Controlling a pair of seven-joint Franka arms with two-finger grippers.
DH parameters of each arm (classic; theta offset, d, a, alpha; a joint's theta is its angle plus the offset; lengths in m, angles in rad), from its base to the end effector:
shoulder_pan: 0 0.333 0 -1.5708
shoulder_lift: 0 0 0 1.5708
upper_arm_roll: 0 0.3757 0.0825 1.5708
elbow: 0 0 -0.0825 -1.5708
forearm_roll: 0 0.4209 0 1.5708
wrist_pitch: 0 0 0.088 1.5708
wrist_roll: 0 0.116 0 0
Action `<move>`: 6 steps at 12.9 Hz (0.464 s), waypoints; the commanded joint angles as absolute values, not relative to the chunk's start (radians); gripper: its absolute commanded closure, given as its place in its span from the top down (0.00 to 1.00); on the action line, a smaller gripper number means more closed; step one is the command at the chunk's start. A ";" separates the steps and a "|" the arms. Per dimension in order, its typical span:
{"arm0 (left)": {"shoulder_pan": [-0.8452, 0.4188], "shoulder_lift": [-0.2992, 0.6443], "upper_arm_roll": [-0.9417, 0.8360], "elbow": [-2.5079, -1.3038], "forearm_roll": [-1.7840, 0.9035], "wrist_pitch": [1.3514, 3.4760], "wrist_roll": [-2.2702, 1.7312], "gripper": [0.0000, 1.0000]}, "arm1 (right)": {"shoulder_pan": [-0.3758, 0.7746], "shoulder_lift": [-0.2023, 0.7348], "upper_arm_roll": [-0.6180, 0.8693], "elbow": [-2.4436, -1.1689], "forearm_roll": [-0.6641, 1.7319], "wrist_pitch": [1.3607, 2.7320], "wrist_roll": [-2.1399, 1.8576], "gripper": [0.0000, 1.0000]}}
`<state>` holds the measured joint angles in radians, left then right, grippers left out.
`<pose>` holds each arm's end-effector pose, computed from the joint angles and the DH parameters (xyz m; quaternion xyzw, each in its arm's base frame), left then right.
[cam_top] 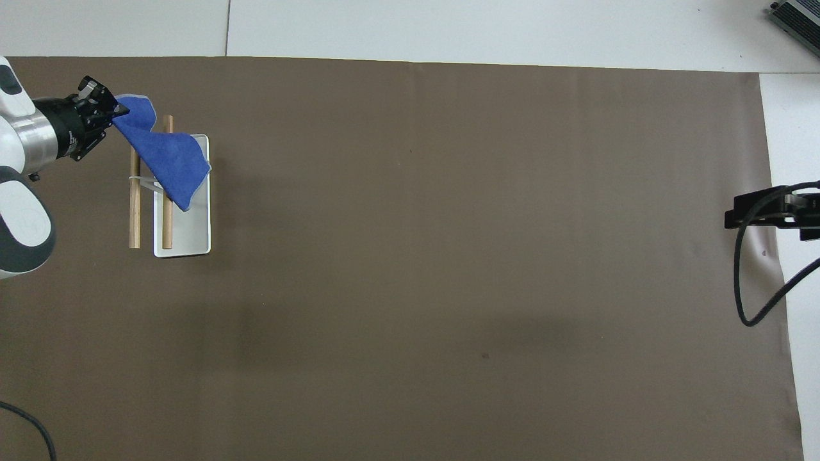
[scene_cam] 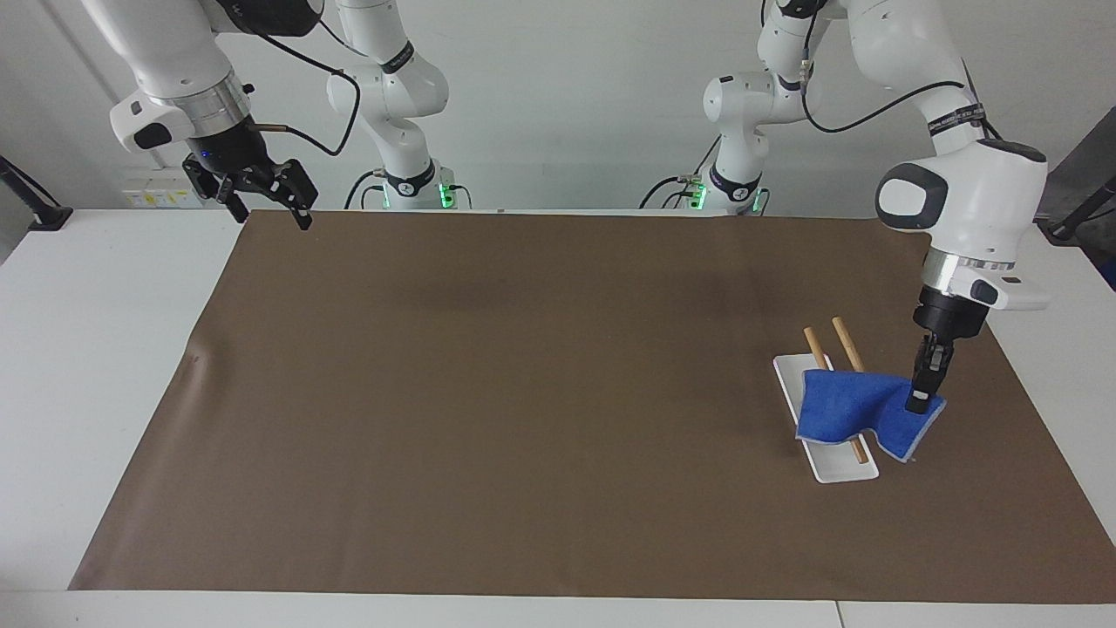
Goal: Right arm passes towel to left arm to hang
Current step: 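Drape the towel over the wooden dowels and open the left gripper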
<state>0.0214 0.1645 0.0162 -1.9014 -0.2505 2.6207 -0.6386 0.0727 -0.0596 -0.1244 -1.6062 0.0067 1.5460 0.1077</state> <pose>0.6875 0.0299 0.5100 0.8716 0.3984 0.2335 0.1647 0.5660 -0.0310 0.6893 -0.9968 0.0794 0.0007 0.0070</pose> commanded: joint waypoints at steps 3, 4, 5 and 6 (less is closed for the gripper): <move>0.031 0.155 0.067 -1.904 -0.236 2.559 -0.562 0.00 | 0.069 -0.087 -0.133 -1.632 -0.017 1.526 0.071 1.00; 0.031 0.155 0.078 -1.904 -0.236 2.547 -0.561 0.00 | 0.069 -0.087 -0.132 -1.631 -0.017 1.529 0.058 1.00; 0.031 0.153 0.095 -1.904 -0.236 2.534 -0.561 0.00 | 0.069 -0.087 -0.132 -1.631 -0.017 1.531 0.049 1.00; 0.031 0.150 0.110 -1.905 -0.236 2.519 -0.563 0.00 | 0.069 -0.087 -0.133 -1.632 -0.015 1.532 0.049 1.00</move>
